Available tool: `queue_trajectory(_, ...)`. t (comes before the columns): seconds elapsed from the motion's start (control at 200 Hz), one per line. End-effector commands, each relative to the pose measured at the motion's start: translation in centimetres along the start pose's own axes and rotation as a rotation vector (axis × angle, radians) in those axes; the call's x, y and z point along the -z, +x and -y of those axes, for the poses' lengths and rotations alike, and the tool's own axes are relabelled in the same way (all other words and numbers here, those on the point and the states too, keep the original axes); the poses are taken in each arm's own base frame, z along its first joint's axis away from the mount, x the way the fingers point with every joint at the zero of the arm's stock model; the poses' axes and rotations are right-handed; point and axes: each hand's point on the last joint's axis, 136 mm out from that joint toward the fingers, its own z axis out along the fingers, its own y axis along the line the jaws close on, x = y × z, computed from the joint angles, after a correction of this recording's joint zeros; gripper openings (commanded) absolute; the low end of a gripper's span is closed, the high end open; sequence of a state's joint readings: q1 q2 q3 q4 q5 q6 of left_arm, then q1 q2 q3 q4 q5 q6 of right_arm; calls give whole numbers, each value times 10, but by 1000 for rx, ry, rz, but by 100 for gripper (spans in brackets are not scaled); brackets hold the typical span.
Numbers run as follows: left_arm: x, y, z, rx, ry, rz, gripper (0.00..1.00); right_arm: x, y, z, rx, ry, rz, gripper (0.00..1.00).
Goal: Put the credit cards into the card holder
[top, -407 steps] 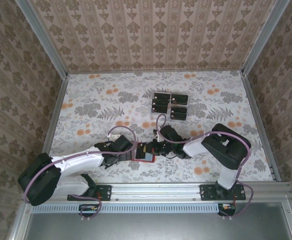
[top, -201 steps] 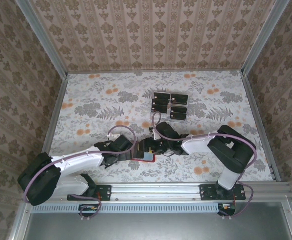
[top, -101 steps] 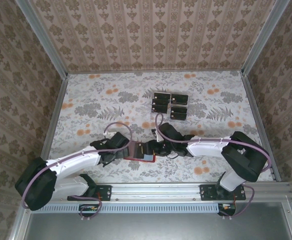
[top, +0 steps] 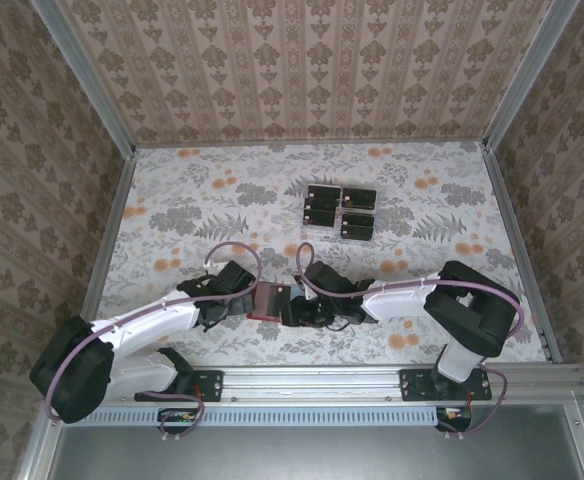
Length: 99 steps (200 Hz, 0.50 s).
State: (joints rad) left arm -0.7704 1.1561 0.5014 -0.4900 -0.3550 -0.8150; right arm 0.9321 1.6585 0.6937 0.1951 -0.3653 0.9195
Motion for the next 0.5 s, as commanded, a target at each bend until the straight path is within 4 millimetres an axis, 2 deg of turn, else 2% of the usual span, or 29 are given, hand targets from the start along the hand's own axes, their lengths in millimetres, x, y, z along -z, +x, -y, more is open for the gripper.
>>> queue_trajectory(0.0, 6, -9, 4, -9, 11, 12, 100, -1, -1, 25, -20, 85, 13, 42)
queue_trajectory(0.255, 5, -8, 6, -12, 20, 12, 100, 10, -21, 40, -35, 124, 49, 40)
queue_trajectory(0.385, 4, -8, 6, -14, 21, 13, 100, 14, -26, 26, -11, 90, 45, 40)
queue_trajectory(0.49, 3, -9, 7, -16, 23, 14, 100, 27, -32, 13, 17, 72, 69, 40)
